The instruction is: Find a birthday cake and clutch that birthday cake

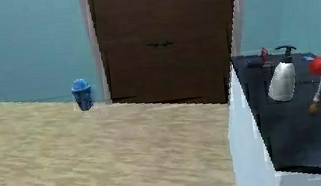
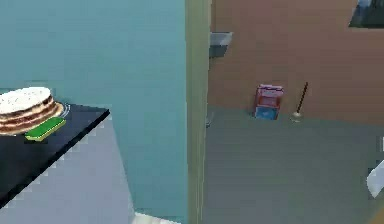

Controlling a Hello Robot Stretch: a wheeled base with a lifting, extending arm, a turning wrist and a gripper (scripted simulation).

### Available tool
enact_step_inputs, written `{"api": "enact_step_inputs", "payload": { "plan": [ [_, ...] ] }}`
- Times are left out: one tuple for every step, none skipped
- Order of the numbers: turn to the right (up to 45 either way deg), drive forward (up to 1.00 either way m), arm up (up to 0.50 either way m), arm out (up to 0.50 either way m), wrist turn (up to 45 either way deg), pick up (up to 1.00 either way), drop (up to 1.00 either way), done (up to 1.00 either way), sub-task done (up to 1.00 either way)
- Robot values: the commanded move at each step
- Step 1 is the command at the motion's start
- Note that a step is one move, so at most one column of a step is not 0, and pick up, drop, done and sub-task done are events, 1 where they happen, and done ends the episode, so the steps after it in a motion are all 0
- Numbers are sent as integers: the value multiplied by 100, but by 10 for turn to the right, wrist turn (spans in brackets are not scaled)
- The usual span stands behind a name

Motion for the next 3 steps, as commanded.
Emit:
{"api": "enact_step_inputs", "payload": {
  "plan": [
    [360,0,0,0,0,0,0,0,0],
    [0,35,0,0,0,0,0,0,0],
    [-450,0,0,0,0,0,0,0,0]
  ]
}}
